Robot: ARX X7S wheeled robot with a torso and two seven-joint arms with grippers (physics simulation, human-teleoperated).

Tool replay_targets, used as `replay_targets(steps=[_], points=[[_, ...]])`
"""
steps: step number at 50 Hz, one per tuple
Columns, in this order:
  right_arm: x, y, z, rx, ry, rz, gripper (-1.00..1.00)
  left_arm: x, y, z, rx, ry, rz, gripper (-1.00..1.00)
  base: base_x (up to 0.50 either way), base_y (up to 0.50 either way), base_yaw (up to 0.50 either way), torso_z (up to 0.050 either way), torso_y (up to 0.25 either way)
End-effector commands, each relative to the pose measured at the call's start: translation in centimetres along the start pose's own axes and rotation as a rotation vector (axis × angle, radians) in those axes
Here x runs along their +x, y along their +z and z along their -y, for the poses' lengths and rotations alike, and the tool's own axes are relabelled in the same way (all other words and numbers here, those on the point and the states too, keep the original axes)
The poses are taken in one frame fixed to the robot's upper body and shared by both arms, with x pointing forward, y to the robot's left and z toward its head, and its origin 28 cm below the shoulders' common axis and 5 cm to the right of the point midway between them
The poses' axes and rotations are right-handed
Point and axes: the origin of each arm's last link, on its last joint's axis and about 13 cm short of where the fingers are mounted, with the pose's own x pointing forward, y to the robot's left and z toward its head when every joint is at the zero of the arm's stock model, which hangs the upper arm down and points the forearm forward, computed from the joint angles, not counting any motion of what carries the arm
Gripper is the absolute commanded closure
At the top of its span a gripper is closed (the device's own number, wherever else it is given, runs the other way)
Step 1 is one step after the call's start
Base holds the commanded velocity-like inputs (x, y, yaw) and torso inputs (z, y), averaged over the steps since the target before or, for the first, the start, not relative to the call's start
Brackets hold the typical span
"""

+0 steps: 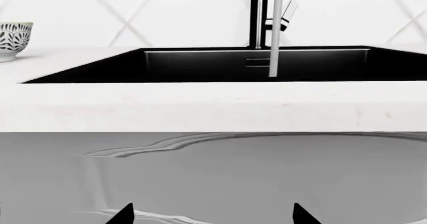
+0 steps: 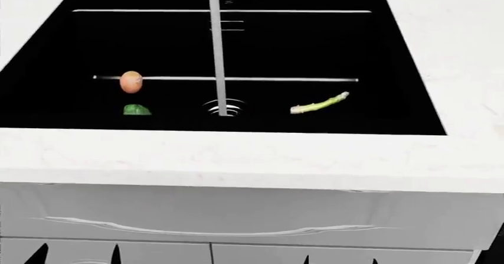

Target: Pick the broccolis and asparaguss from the sink and place them in one bowl. Place the onion in the other bowl. Then turn off the sink faucet.

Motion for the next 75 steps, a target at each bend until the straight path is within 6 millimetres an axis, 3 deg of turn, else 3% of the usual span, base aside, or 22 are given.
replay_targets(steps=[1,24,37,42,44,51,55,58,60,62,65,75], points=[[0.0,-0.1,0.0,0.002,-0.004,-0.001,-1.00,0.0,0.0,0.0,-0.004,0.000,0.000,-1.00,0.00,0.00,0.00,0.050,0.000],[0.0,-0.2,0.0,0.005,0.004,-0.006,-1.00,0.0,0.1,0.1,-0.023,0.000,-0.001,-1.00,0.00,0.00,0.00,0.050,0.000],[0.1,0.2,-0.2,0.032,0.017,-0.004,-1.00,0.0,0.3,0.2,-0.032,-0.001,-0.001,-1.00,0.00,0.00,0.00,0.000,0.000],[0.9,3.2,-0.1,0.036,0.056,0.037,-1.00,-0.2,1.8,-0.1,0.041,0.023,0.003,-1.00,0.00,0.00,0.00,0.000,0.000],[1.8,5.7,-0.1,0.043,0.065,0.017,-1.00,0.4,4.4,0.0,0.005,0.008,0.013,-1.00,0.00,0.00,0.00,0.000,0.000],[4.6,13.6,1.1,0.003,0.083,0.103,-1.00,1.2,10.7,0.5,-0.044,-0.066,0.048,-1.00,0.00,0.00,0.00,0.000,0.000],[6.3,18.5,1.9,0.009,0.125,0.069,-1.00,3.1,16.2,0.9,0.006,-0.075,0.097,-1.00,0.00,0.00,0.00,0.000,0.000],[7.8,21.5,2.3,0.044,0.167,0.092,-1.00,4.5,18.5,1.3,0.000,-0.094,0.062,-1.00,0.00,0.00,0.00,0.000,0.000],[8.8,22.6,2.6,0.061,0.181,0.101,-1.00,5.4,19.6,1.4,-0.027,-0.100,0.047,-1.00,0.00,0.00,0.00,0.000,0.000],[10.0,23.9,3.1,0.026,0.171,0.079,-1.00,8.1,20.6,1.2,-0.013,-0.097,0.014,-1.00,0.00,0.00,0.00,0.000,0.000],[11.4,25.1,3.4,0.066,0.182,0.075,-1.00,10.1,22.0,1.5,-0.067,-0.128,-0.049,-1.00,0.00,0.00,0.00,0.000,0.000],[15.4,25.5,5.0,0.086,0.149,0.013,-1.00,15.0,24.6,2.5,-0.063,-0.124,-0.144,-1.00,0.00,0.00,0.00,0.000,0.000]])
